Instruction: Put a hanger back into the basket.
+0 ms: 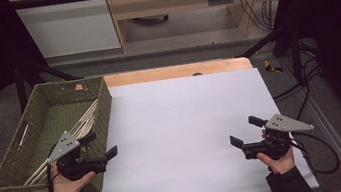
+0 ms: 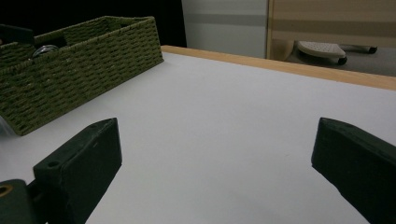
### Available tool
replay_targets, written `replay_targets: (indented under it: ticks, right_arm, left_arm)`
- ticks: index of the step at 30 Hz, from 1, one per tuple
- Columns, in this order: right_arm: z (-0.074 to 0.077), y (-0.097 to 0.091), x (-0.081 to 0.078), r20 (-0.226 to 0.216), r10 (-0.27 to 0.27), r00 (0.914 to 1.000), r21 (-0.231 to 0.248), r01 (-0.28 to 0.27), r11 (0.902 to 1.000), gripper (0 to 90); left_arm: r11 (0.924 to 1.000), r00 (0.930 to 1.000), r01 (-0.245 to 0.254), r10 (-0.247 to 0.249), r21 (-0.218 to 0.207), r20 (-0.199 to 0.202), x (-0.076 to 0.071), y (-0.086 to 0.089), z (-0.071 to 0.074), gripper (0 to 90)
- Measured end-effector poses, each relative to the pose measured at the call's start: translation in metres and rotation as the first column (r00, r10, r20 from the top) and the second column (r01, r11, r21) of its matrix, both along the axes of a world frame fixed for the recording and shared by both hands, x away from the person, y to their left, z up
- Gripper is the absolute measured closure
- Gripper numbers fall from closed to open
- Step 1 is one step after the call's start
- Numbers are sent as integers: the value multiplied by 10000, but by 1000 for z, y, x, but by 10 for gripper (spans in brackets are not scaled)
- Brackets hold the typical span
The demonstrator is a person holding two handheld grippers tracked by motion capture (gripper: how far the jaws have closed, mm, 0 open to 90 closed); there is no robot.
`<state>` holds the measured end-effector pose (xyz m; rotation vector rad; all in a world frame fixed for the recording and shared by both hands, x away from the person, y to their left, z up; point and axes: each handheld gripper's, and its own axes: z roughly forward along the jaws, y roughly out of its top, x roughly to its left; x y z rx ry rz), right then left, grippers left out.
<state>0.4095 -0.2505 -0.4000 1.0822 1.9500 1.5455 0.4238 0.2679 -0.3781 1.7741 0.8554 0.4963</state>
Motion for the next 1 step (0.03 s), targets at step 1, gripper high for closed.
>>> replay_targets:
  ticks: [1]
  right_arm:
    - [0, 0, 0, 0, 0, 10000, 0, 0, 10000, 22]
  left_arm:
    - [10000, 10000, 0, 0, 0, 0, 0, 0, 0, 78]
